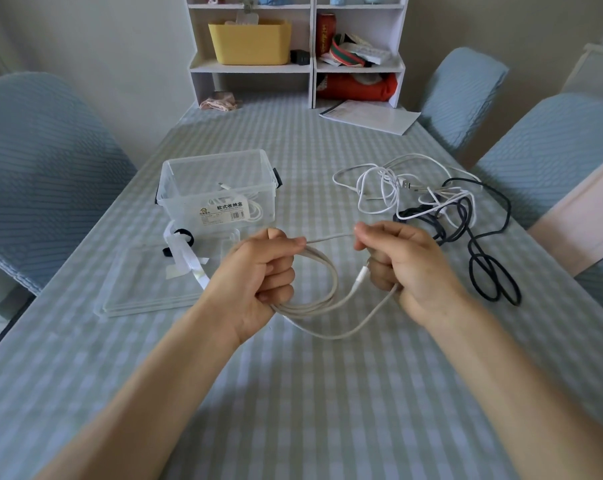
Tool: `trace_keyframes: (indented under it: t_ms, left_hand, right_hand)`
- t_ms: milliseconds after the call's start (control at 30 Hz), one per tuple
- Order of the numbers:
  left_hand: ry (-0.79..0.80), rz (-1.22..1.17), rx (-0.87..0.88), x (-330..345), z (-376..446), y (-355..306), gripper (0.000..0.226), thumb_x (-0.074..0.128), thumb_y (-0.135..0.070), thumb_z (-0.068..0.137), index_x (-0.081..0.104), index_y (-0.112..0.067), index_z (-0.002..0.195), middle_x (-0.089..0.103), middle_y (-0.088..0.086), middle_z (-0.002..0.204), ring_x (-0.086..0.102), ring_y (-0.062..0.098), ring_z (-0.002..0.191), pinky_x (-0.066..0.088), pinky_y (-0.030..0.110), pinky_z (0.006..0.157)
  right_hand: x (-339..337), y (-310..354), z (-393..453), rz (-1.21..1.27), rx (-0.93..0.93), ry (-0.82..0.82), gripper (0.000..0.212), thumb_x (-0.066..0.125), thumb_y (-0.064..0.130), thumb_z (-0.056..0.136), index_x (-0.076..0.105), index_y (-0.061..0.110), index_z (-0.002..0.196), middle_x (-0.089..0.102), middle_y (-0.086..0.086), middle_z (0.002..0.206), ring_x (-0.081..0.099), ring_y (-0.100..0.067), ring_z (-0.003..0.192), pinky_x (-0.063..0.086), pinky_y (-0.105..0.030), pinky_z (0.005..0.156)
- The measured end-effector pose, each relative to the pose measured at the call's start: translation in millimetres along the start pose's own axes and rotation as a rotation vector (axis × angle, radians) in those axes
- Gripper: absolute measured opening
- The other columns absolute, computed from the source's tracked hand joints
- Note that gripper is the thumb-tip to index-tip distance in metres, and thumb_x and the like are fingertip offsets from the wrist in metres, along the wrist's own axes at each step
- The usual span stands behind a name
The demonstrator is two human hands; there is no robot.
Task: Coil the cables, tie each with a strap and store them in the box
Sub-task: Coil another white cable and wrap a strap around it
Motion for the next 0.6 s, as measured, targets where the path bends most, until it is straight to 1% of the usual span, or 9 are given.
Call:
trace_keyframes:
  t_ms: [100,300,367,433,467,533,567,600]
  left_hand:
    - [0.022,-0.001,-0.012,3.7,0.4,2.6,0.048,0.059,-0.005,0.090,0.030,-0.023,0.058,0.020,-0.007,0.051,0.013,0.006,0.038,0.012,0.019,0.033]
    - [0.001,0.002,-0.012,0.8,0.0,0.7,0.049,0.059,-0.007,0.092,0.029,-0.023,0.057,0.020,-0.007,0.052,0.013,0.006,0.039,0.012,0.019,0.035]
    - [-0.002,0.005,-0.008,0.5,0.3,0.3,0.049,0.059,-0.007,0.092,0.029,-0.023,0.056,0.020,-0.007,0.051,0.014,0.006,0.039,0.012,0.019,0.035]
    - [-0.023,-0.015,-0.003,-1.6,1.3,-1.3,0.049,0.058,-0.006,0.092,0.027,-0.023,0.058,0.020,-0.007,0.050,0.014,0.006,0.038,0.013,0.019,0.034]
    - [-0.041,-0.035,0.003,-3.7,1.7,-2.0,0.049,0.058,-0.006,0.092,0.027,-0.024,0.059,0.019,-0.008,0.050,0.014,0.006,0.037,0.013,0.018,0.033]
    - [-0.078,-0.091,0.033,-7.6,2.5,-4.7,0.045,0.057,-0.005,0.092,0.028,-0.025,0.063,0.018,-0.008,0.050,0.013,0.006,0.037,0.014,0.018,0.033]
    - [-0.098,-0.123,0.057,-9.4,2.8,-5.9,0.044,0.056,-0.004,0.091,0.029,-0.025,0.065,0.018,-0.008,0.049,0.013,0.005,0.037,0.014,0.018,0.032]
    - [-0.117,-0.158,0.085,-11.1,3.0,-6.6,0.042,0.055,-0.004,0.091,0.030,-0.025,0.066,0.018,-0.008,0.049,0.013,0.006,0.037,0.015,0.018,0.032]
  right_hand:
    - [-8.7,1.5,3.1,0.005,-0.019,-0.069,0.026,0.064,0.013,0.092,0.059,0.006,0.068,0.021,0.006,0.044,0.016,-0.009,0.038,0.017,-0.020,0.041]
    - [-15.6,0.4,5.6,-0.067,-0.030,-0.129,0.026,0.066,0.014,0.091,0.059,0.008,0.067,0.022,0.006,0.042,0.017,-0.011,0.040,0.015,-0.024,0.044]
    - [-19.2,1.3,6.6,-0.178,-0.073,-0.131,0.029,0.067,0.017,0.091,0.062,0.012,0.063,0.025,0.004,0.043,0.020,-0.013,0.041,0.018,-0.025,0.046]
    - [-19.0,1.4,7.6,-0.375,-0.127,-0.091,0.030,0.067,0.020,0.091,0.066,0.015,0.061,0.035,0.002,0.046,0.031,-0.013,0.042,0.026,-0.025,0.048]
    - [-16.8,-0.2,7.8,-0.468,-0.149,-0.059,0.026,0.067,0.021,0.090,0.069,0.015,0.065,0.044,0.003,0.048,0.039,-0.011,0.044,0.032,-0.025,0.050]
    - [-9.9,-4.0,7.5,-0.567,-0.209,-0.013,0.009,0.069,0.022,0.086,0.074,0.020,0.078,0.062,0.009,0.060,0.057,-0.005,0.056,0.044,-0.022,0.060]
    - [-5.9,-6.1,6.0,-0.586,-0.251,-0.004,0.007,0.067,0.021,0.083,0.074,0.024,0.085,0.067,0.011,0.070,0.062,-0.005,0.065,0.048,-0.020,0.065]
    - [-3.1,-8.1,4.1,-0.613,-0.303,-0.011,0.015,0.065,0.017,0.082,0.073,0.025,0.091,0.070,0.012,0.079,0.064,-0.006,0.073,0.049,-0.017,0.070]
Point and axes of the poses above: each hand's wrist, its own z-axis towards the middle knuckle, its own x-axis out of the palm, y = z × x, the point moved 4 cm from there along z, towards the middle knuckle
